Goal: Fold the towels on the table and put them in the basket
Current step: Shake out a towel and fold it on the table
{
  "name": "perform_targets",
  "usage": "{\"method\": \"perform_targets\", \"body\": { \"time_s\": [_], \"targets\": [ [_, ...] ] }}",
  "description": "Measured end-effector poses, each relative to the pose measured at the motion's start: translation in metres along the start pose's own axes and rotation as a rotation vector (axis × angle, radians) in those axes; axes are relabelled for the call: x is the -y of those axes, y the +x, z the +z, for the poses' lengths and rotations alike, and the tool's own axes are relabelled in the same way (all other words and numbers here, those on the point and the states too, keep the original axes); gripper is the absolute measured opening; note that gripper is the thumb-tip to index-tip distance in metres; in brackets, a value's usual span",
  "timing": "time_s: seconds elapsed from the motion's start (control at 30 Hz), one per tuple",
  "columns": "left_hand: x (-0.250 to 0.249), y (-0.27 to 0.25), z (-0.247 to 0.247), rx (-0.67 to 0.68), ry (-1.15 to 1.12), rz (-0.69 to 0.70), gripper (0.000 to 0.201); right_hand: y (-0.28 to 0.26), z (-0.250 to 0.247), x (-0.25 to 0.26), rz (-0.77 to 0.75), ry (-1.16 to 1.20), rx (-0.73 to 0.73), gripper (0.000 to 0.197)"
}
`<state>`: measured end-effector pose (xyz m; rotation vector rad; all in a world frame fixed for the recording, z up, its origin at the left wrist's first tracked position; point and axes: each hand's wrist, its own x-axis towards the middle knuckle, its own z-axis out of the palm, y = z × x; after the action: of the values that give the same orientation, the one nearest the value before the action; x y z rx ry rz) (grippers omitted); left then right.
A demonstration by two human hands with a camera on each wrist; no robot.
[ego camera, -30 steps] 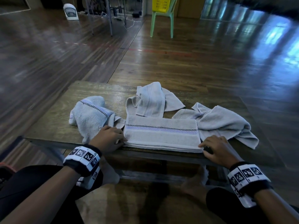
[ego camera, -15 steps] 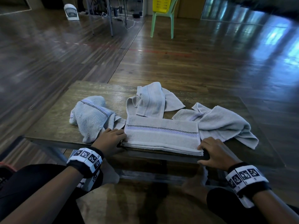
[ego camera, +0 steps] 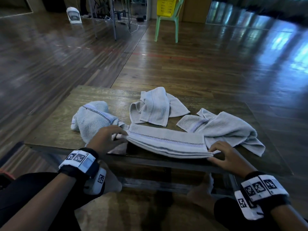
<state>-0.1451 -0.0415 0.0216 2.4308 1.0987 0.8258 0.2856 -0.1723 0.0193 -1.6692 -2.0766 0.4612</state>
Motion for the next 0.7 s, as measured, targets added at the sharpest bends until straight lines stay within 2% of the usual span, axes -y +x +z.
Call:
{"method": "perform_targets", "body": {
  "time_s": [0.1,0.2,0.3,0.33,0.47,0.57,0.7],
  "targets": [
    [-0.011,0.005,-0.022,-0.118,-0.124,-0.096,0.017,0.003,-0.023,0.016,0.045,0.173,-0.077,0.03],
    [-0.019,0.01,-0.038,-0.129,-0.31,-0.175,0.024,0.007,-0.044,0.024,0.011,0.332,-0.097,0.044],
    [-0.027,0.016,-0.041,-0.09,-0.403,-0.246,0.015,0.016,-0.051,0.023,0.062,0.413,-0.103,0.056],
    [-0.027,0.019,-0.038,-0.053,-0.38,-0.252,0.012,0.02,-0.049,0.022,0.101,0.407,-0.092,0.054],
    [-0.012,0.033,-0.015,0.058,-0.21,-0.304,0.01,0.044,-0.027,0.009,0.282,0.204,-0.03,0.017],
    [-0.002,0.04,0.006,0.103,-0.091,-0.34,0.009,0.06,-0.011,-0.004,0.257,0.006,-0.011,0.021],
    [0.004,0.049,0.021,0.102,0.022,-0.412,0.014,0.073,-0.004,-0.014,0.324,-0.095,-0.033,0.023]
  ]
}}
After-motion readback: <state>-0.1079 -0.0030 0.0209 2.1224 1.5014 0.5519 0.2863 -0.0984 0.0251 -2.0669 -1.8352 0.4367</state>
